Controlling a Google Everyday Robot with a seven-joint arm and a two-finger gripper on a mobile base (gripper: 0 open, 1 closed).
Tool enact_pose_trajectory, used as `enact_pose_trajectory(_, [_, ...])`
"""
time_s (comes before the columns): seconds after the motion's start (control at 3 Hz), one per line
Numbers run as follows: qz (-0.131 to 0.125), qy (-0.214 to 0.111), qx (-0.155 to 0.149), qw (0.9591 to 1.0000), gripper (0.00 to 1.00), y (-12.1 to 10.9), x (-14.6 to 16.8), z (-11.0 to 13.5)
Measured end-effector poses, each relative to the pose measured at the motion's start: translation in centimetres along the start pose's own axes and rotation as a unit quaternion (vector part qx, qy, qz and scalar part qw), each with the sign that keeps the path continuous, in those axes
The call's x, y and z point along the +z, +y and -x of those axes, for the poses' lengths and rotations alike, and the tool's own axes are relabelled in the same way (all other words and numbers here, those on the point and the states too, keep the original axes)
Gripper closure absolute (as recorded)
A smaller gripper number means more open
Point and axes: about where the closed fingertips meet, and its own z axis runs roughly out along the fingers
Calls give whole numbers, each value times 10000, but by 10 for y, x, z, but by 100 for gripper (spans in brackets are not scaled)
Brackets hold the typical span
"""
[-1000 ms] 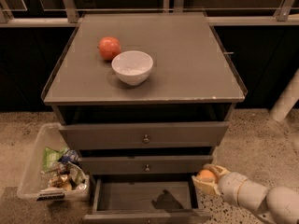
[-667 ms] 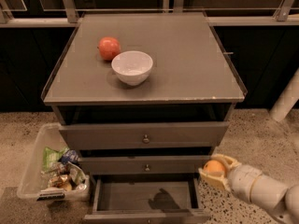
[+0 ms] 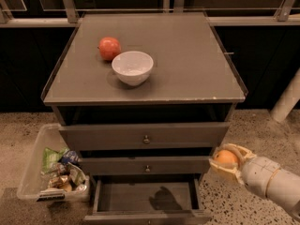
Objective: Pick orange from bottom drawer and place on counter
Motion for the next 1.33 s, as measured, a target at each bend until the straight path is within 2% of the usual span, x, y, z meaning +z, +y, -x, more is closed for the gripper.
enact_pose_trajectory(0.33, [-29, 101, -248, 9996, 100, -22, 2, 21])
enact_pose_trajectory(0.67, [53, 70, -660, 9978, 100, -56, 17, 68])
enact_pose_trajectory(1.0, [82, -65, -1096, 9939, 100, -75, 29, 117])
enact_pose_trajectory(1.33, [82, -65, -1096, 9939, 100, -75, 29, 117])
